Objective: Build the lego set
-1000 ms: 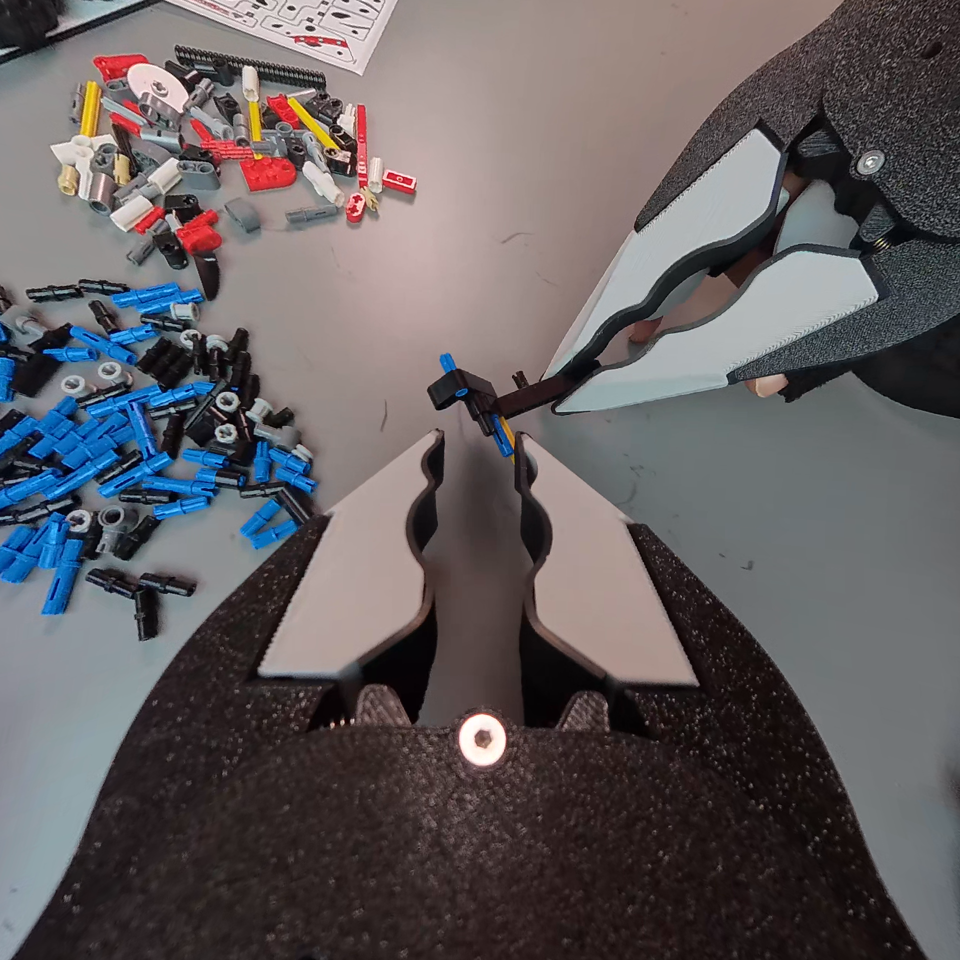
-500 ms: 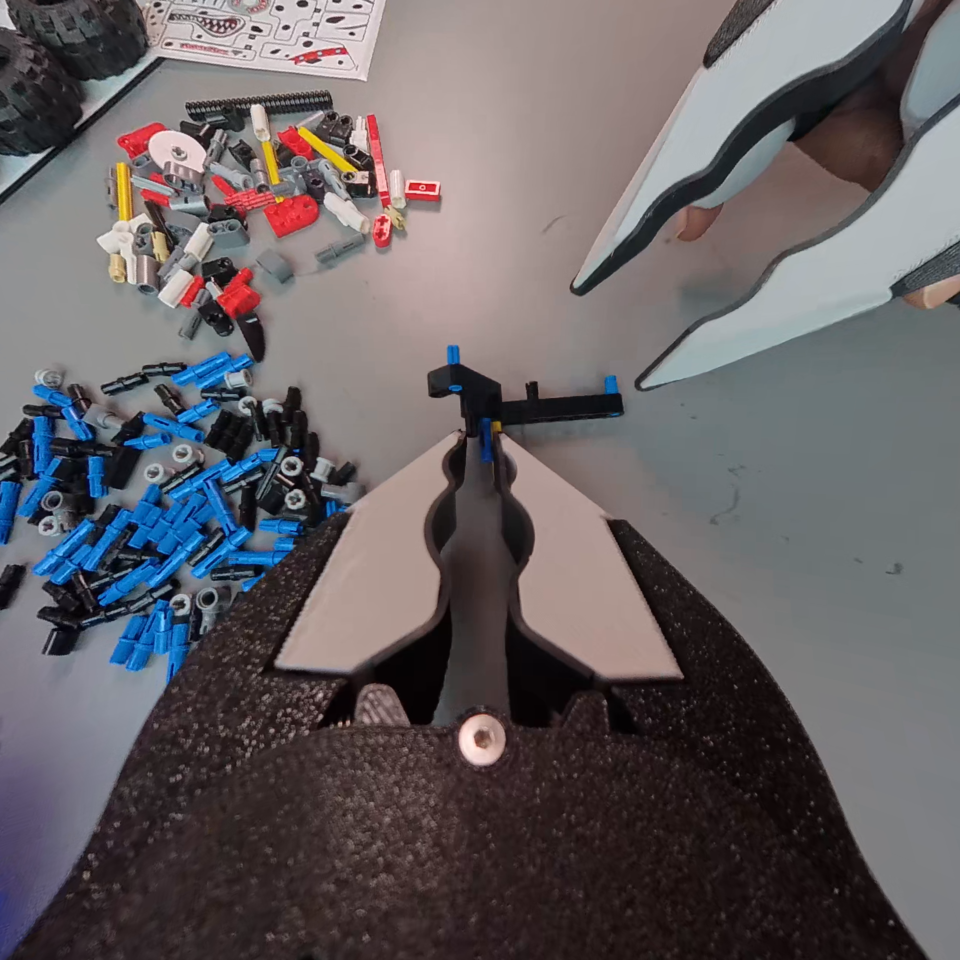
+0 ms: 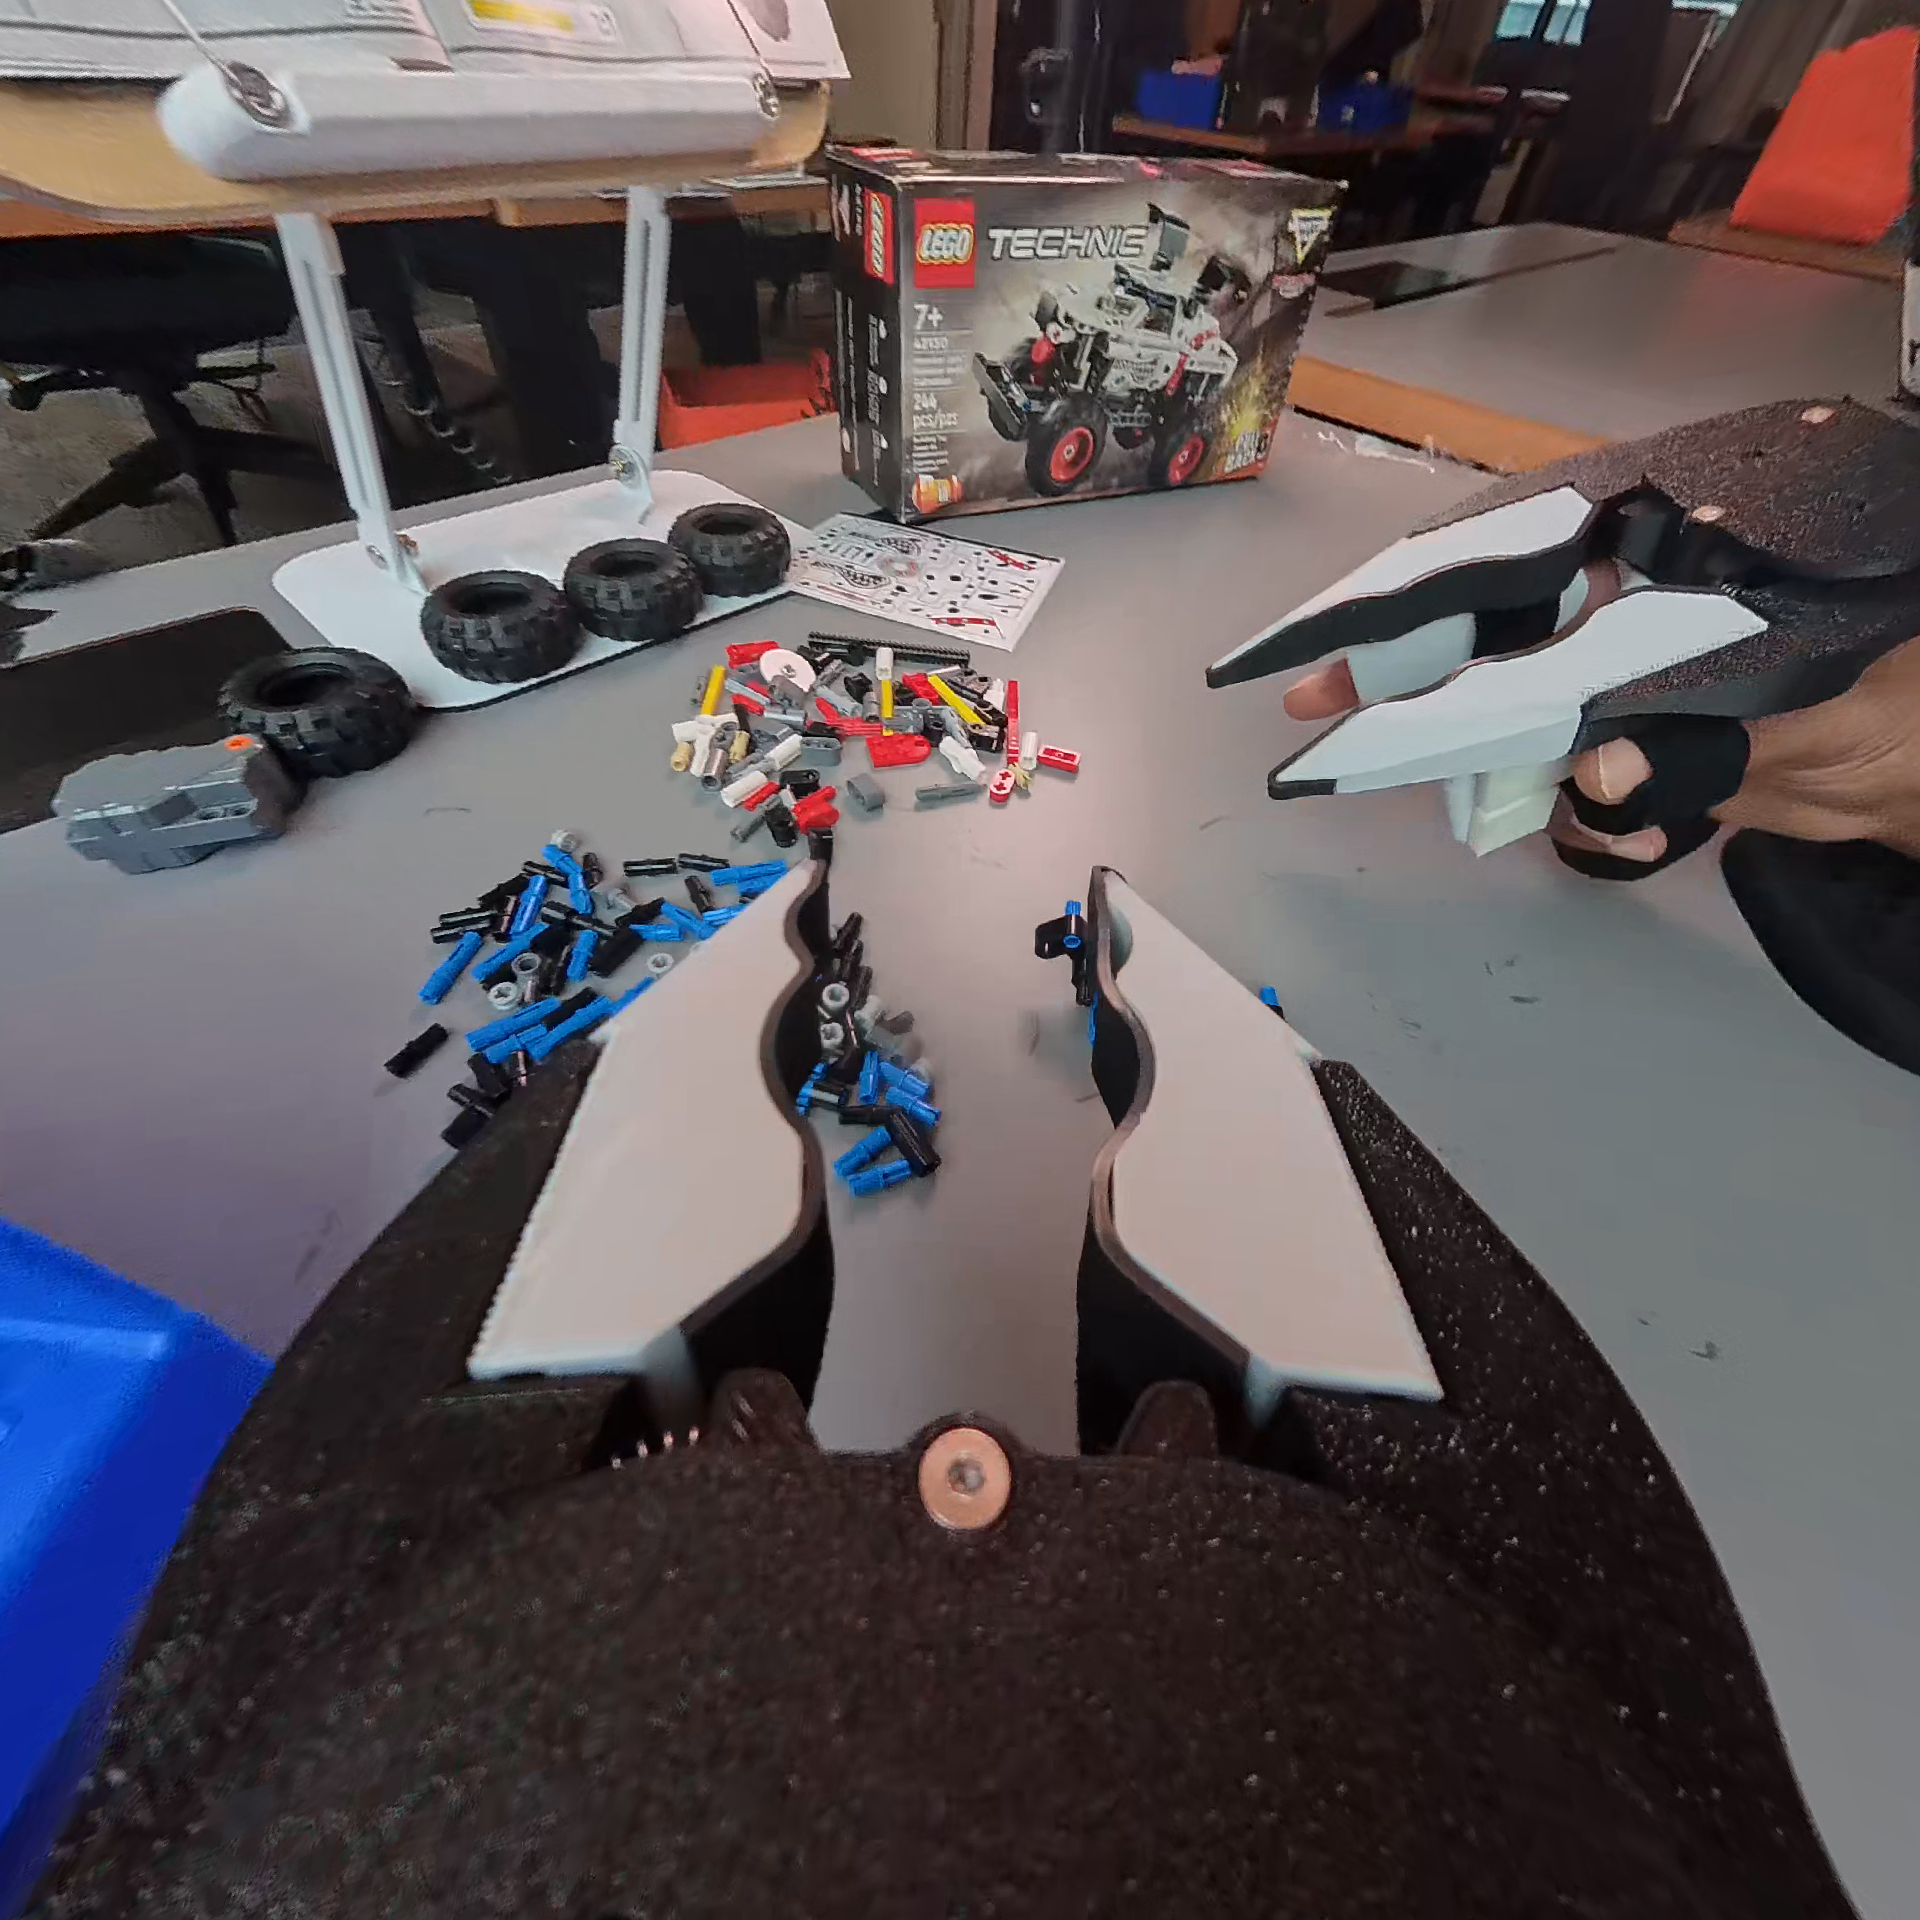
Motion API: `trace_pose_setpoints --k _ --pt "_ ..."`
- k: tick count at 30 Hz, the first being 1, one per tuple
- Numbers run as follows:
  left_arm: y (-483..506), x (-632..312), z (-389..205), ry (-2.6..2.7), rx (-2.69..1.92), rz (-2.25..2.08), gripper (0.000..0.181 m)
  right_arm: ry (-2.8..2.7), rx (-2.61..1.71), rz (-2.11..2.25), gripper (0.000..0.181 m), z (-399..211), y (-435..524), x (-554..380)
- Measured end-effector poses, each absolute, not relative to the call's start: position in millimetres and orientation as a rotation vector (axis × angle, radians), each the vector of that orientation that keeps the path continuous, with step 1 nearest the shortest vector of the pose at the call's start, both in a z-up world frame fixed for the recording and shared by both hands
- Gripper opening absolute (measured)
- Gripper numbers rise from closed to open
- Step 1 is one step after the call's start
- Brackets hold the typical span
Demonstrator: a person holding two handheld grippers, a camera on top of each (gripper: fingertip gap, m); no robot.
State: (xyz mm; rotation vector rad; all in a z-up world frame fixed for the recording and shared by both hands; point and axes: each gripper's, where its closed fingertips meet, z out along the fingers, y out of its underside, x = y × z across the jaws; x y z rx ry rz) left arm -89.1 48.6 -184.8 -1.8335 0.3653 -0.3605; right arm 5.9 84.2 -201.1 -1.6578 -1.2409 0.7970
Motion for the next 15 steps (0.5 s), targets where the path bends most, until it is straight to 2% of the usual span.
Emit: trace_pose_setpoints --k 4,8,15 --pt "47 -107 -173 0.241 -1.772 -0.329 0.059 -1.102 -1.626 0.797 0.045 -190 106 14" --pt "55 -111 -186 0.212 -1.808 -0.306 0.068 -0.966 -1.614 0.774 0.046 -180 125 25" --pt "55 -115 -184 0.185 -1.798 -0.303 0.067 -0.873 -1.594 0.674 0.056 -178 148 40"
